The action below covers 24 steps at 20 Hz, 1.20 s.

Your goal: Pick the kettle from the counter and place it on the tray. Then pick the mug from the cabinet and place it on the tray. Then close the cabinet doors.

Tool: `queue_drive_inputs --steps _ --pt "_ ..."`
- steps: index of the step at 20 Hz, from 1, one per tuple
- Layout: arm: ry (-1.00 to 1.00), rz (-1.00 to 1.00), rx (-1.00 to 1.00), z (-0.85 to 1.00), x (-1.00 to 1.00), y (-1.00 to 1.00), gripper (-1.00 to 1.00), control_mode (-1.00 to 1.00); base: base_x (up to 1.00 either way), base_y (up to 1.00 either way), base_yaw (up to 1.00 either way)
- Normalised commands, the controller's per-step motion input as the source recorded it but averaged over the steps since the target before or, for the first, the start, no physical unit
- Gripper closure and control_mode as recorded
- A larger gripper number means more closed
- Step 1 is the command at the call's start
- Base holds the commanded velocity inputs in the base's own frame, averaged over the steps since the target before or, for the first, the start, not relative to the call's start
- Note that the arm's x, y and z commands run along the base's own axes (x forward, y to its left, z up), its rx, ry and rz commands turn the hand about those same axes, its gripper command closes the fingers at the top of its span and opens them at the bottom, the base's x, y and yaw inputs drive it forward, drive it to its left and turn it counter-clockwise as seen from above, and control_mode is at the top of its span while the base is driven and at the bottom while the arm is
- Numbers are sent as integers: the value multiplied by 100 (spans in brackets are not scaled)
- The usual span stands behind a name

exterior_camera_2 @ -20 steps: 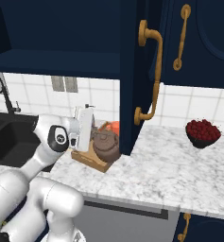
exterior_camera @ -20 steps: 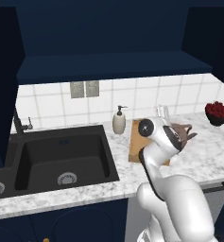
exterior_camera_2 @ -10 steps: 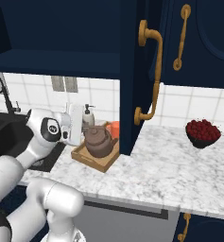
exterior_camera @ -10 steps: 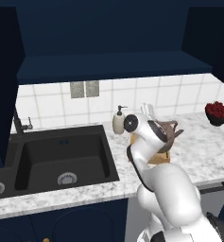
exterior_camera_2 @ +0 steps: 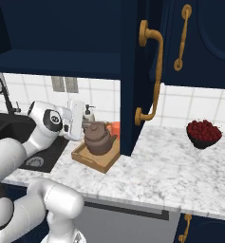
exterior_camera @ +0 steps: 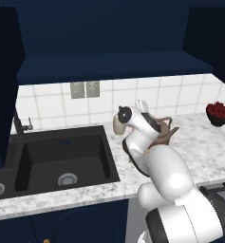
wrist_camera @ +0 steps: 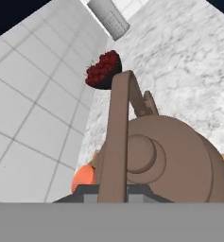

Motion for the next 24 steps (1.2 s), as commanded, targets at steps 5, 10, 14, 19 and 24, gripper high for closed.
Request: queue_drive_inputs --steps 5,10,14,19,24 --pt "0 1 4 -32 8 -8 100 -100 0 0 0" --pt "0 3 6 -40 7 -10 100 -100 0 0 0" --pt "0 2 6 -33 19 -5 100 -100 0 0 0" --pt "0 2 5 -28 13 0 100 -100 0 0 0" --pt "0 3 6 -26 0 0 -100 -100 0 0 0"
